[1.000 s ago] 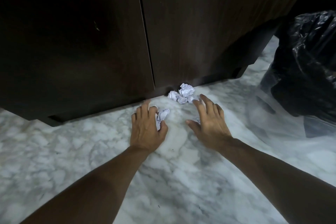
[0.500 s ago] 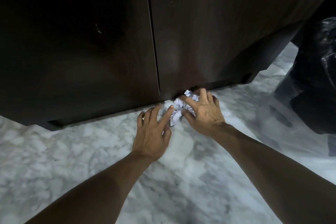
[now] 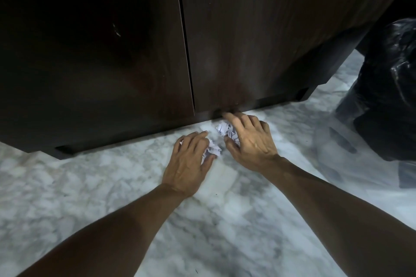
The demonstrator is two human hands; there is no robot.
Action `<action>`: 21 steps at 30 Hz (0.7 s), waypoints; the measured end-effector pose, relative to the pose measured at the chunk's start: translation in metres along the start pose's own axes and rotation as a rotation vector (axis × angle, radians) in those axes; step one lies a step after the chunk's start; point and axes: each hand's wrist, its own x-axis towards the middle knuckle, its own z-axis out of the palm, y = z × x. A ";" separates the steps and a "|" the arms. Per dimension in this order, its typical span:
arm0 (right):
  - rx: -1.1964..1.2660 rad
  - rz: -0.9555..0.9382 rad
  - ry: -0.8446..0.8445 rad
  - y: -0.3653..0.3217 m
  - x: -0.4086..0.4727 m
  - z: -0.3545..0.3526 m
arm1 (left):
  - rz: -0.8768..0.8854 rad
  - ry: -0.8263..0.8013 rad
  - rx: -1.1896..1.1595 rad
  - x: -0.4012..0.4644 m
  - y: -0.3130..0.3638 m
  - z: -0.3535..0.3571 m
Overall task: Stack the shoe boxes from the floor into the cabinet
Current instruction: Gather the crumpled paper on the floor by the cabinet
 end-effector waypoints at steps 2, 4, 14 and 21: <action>-0.077 -0.025 -0.038 -0.003 0.001 0.000 | -0.001 0.026 -0.020 0.000 0.000 0.001; -0.113 -0.033 -0.058 -0.005 0.002 0.001 | 0.026 0.030 0.012 -0.001 0.000 0.002; -0.099 -0.067 -0.006 0.008 -0.026 -0.007 | -0.060 -0.045 0.130 0.000 0.003 0.001; -0.118 -0.099 0.029 0.009 -0.071 -0.022 | -0.063 -0.083 0.230 0.000 0.014 -0.008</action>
